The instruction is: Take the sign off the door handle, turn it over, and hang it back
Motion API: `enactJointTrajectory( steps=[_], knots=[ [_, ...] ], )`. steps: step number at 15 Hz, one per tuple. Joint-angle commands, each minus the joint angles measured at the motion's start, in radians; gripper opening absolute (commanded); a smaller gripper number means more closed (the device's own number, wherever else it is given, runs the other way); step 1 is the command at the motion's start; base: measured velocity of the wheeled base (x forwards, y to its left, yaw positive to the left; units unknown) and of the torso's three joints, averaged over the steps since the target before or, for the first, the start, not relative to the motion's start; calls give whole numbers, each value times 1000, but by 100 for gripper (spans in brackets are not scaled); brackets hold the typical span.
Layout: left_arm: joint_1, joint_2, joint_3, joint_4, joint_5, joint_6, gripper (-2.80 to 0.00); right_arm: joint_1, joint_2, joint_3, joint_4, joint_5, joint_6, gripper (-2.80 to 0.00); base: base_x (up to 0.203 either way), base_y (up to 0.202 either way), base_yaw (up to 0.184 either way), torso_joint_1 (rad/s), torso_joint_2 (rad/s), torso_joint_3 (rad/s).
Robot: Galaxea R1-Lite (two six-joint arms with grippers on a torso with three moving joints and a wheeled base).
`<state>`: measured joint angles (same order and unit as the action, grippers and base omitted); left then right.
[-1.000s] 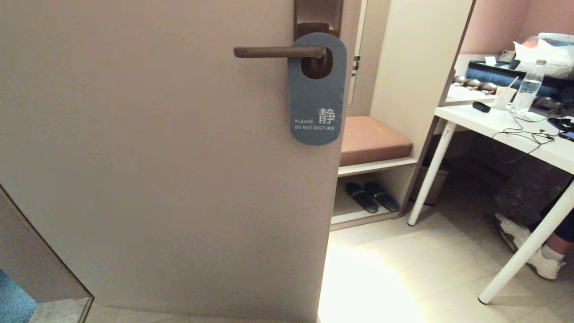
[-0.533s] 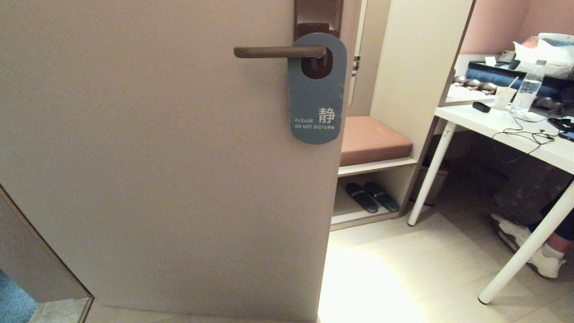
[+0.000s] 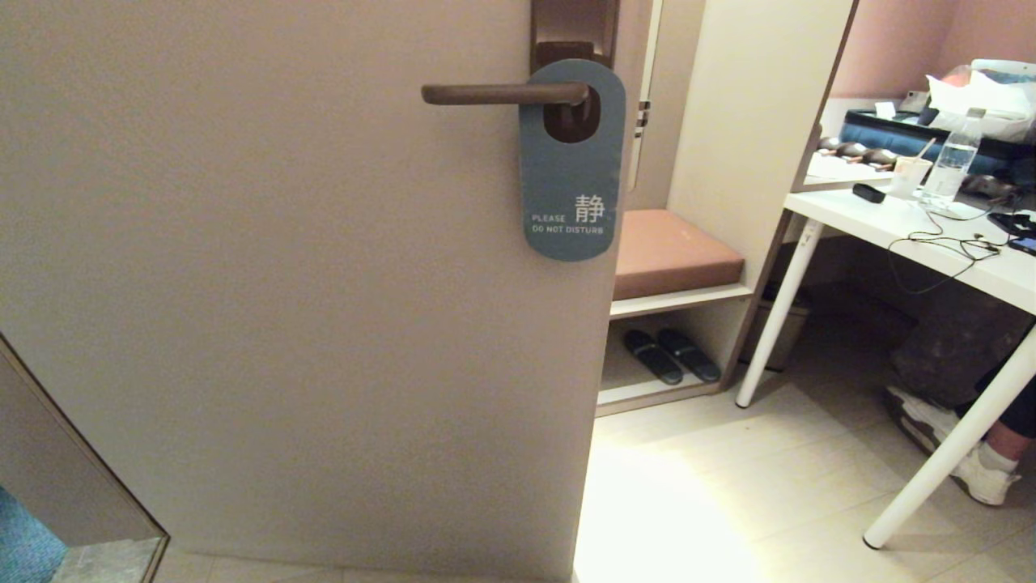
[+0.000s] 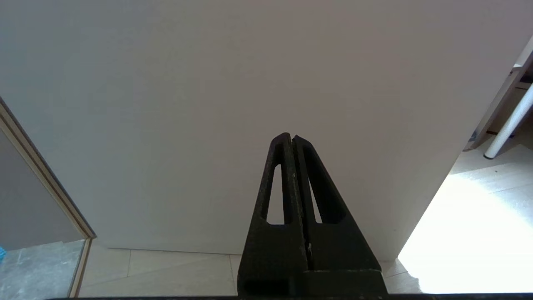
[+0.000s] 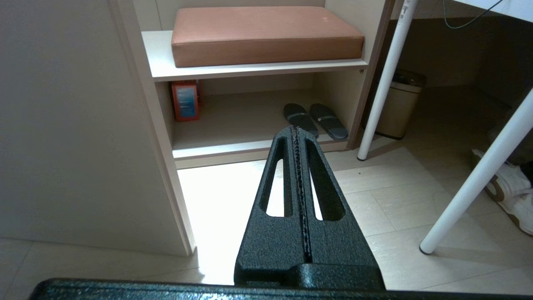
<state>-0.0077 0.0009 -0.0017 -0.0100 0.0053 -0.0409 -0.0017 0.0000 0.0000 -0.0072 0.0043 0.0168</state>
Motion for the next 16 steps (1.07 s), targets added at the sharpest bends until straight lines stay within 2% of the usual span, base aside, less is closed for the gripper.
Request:
enactJointTrajectory(
  steps=[1, 16],
  knots=[
    [0, 1, 0, -1, 1, -1, -280, 0, 0, 0, 0, 0, 0, -280, 0, 0, 0, 0, 0, 0],
    [0, 1, 0, -1, 1, -1, -280, 0, 0, 0, 0, 1, -4, -280, 0, 0, 0, 0, 0, 0]
  ],
)
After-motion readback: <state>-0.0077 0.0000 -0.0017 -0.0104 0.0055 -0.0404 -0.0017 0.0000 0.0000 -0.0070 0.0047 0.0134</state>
